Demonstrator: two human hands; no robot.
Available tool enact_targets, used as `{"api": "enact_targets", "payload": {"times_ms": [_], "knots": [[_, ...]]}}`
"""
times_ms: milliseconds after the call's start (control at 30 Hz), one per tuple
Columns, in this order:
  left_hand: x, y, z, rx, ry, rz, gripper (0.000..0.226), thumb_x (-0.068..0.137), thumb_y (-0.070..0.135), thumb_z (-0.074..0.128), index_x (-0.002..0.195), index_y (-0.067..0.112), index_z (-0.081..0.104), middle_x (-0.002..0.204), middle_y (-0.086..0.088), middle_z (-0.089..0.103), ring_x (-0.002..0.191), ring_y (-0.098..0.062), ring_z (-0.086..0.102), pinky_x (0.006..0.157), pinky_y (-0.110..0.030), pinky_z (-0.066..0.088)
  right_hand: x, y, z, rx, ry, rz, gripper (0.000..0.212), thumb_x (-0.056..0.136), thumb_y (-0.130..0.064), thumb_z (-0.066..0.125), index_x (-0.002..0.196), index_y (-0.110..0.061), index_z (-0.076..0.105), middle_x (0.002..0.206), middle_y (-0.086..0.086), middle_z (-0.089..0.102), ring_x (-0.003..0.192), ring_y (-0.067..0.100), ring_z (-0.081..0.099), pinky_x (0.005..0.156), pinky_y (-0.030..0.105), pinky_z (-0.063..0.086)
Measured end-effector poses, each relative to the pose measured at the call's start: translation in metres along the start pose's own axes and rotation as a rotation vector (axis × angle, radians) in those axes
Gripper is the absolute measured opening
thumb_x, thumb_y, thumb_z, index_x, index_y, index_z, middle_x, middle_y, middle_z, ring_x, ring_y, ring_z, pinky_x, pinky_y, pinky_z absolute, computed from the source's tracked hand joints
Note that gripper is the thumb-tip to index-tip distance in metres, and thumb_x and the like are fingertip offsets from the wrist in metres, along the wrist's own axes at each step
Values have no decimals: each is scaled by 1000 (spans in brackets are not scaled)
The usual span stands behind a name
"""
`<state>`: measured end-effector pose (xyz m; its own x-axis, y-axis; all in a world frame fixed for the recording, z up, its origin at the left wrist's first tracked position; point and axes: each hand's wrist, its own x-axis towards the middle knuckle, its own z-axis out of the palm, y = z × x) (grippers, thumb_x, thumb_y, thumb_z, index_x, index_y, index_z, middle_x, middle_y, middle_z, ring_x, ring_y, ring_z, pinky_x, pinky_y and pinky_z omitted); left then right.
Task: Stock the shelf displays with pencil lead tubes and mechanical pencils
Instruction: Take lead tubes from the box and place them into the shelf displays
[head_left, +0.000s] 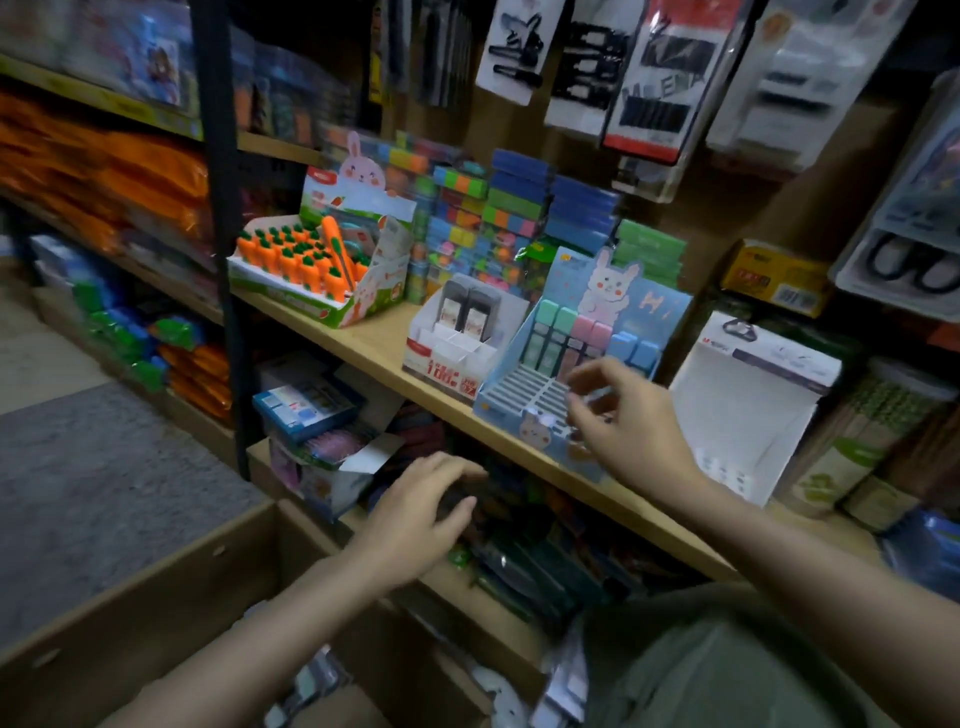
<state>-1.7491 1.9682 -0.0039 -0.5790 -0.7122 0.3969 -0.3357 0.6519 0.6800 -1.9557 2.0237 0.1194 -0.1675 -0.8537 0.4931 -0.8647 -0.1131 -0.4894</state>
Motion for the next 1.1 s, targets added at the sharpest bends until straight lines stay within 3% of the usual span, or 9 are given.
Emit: {"api": "enact_targets", "payload": {"times_ms": [133,233,367,500,600,700,867,967,1100], "knots": [[-57,-40,-3,-142,-69,-442,8,92,17,63,98,19,69,93,4,68,85,-7,64,78,-26,52,-37,-34,64,-76,-469,-207,6,87,-25,65,92,-25,68,85,-13,67,75,-3,60,68,8,44],[-114,-72,-5,-242,-11,-790,19,91,4,62,77,17,64,73,-4,62,58,-7,57,63,-26,47,-68,-48,128,-97,-790,-226,12,87,-25,64,94,-21,71,93,-3,73,89,13,67,81,30,52],[-179,-112,3,-298,194,-1171,18,91,5,59,76,14,60,76,-8,62,68,-19,58,72,-30,50,-107,-46,208,-16,-969,-31,15,86,-17,63,97,-13,73,97,6,74,93,20,67,81,28,51],[-217,-142,36,-359,367,-1376,24,90,2,56,68,13,53,77,-13,58,80,-23,54,74,-37,49,-133,-25,269,-16,-1031,164,24,87,-17,63,110,-14,70,110,8,71,105,21,64,84,22,44],[-227,-158,55,-309,342,-1417,21,88,-1,61,77,16,55,99,-18,66,93,-27,61,90,-42,53,-146,-9,306,-6,-1083,258,40,87,-17,67,127,-15,60,123,8,66,113,21,61,90,21,43],[-227,-173,61,-111,242,-1306,20,85,7,69,101,17,62,111,-12,64,102,-27,62,93,-43,52,-153,3,338,14,-1064,352,43,88,-16,68,128,-13,56,122,10,66,112,23,61,92,24,45],[-217,-202,65,265,30,-1092,75,82,30,74,145,17,36,154,-5,31,143,-25,20,119,-37,19,-162,16,381,-45,-998,411,39,90,-13,64,128,-10,55,123,12,63,114,26,59,92,25,45],[-219,-218,68,350,-120,-1088,104,71,47,80,152,21,20,162,3,11,149,-22,2,119,-43,8,-170,18,400,-92,-961,421,40,92,-16,62,130,-12,53,124,13,61,115,27,58,94,31,47],[-226,-232,72,421,-193,-1054,117,65,45,85,153,23,11,163,4,5,148,-23,-2,118,-44,2,-179,16,417,-74,-896,469,39,92,-20,64,129,-13,53,127,13,56,117,28,55,96,36,47]]}}
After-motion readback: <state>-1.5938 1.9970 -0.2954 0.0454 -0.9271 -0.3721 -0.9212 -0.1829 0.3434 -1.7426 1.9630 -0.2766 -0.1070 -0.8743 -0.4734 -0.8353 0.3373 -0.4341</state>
